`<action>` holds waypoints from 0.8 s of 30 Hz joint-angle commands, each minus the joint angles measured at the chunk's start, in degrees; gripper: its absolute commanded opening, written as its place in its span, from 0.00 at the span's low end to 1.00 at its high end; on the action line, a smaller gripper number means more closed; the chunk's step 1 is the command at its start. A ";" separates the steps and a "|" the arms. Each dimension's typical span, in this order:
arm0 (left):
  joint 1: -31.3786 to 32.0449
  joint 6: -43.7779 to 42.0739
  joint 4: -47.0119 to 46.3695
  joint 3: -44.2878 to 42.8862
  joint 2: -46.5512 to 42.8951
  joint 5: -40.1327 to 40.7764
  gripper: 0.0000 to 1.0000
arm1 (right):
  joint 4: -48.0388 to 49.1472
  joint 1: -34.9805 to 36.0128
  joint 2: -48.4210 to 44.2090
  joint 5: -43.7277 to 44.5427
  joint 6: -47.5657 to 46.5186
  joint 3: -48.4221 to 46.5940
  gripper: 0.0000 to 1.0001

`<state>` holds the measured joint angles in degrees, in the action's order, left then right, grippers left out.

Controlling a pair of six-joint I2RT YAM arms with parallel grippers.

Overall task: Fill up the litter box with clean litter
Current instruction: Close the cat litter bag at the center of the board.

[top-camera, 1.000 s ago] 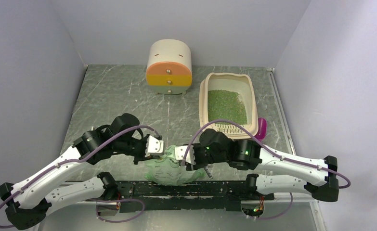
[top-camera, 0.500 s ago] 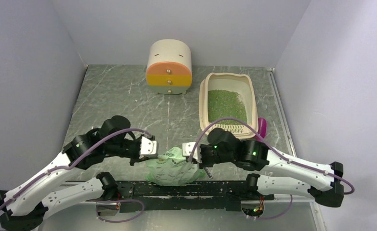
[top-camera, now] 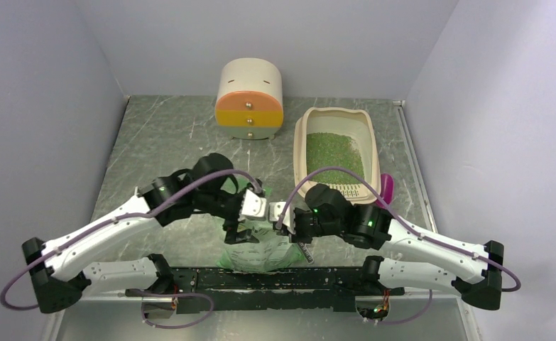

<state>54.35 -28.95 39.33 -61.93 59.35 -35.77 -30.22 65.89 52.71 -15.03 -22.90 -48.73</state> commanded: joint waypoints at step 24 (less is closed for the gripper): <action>4.38 7.83 2.08 8.15 -1.40 15.19 0.61 | 6.67 0.45 -6.12 -3.10 2.13 1.80 0.00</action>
<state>58.61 -22.74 40.36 -54.19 54.96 -20.64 -28.80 65.91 49.34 -15.09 -21.91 -46.89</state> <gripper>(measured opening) 0.705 0.008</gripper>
